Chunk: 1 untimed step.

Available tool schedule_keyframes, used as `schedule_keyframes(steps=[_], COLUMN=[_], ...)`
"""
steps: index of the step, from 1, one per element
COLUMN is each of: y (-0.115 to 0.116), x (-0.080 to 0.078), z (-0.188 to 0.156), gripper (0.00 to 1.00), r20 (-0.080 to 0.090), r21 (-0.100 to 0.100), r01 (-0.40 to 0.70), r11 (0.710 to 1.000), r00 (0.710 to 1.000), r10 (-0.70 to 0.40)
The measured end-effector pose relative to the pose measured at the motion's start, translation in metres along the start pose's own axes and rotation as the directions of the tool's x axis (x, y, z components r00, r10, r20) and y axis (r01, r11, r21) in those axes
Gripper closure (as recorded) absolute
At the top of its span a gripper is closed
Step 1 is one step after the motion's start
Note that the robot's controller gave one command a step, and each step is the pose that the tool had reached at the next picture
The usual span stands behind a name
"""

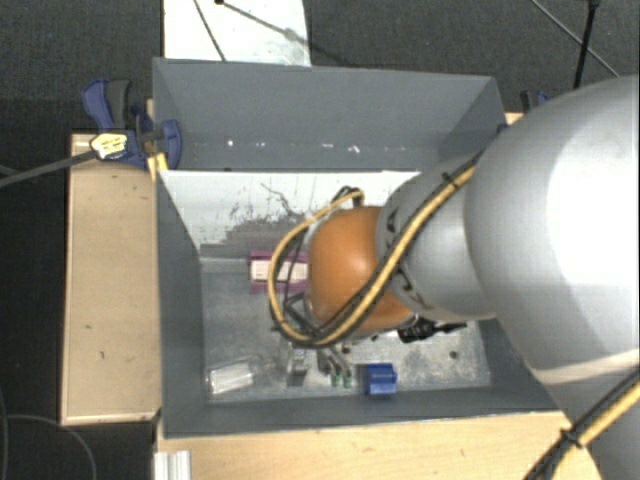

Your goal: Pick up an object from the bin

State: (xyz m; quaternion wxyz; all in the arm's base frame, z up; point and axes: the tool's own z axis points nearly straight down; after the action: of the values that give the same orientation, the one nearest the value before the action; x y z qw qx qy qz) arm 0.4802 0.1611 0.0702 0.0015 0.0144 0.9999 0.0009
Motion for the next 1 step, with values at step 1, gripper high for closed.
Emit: schedule_keyframes(steps=[1], y=[0.0155], x=[-0.0274], z=[-0.2052], gripper=[1.0], r20=[0.009], r21=[-0.003], r01=[0.014], r11=[1.0], r00=[1.0], r10=[-0.014])
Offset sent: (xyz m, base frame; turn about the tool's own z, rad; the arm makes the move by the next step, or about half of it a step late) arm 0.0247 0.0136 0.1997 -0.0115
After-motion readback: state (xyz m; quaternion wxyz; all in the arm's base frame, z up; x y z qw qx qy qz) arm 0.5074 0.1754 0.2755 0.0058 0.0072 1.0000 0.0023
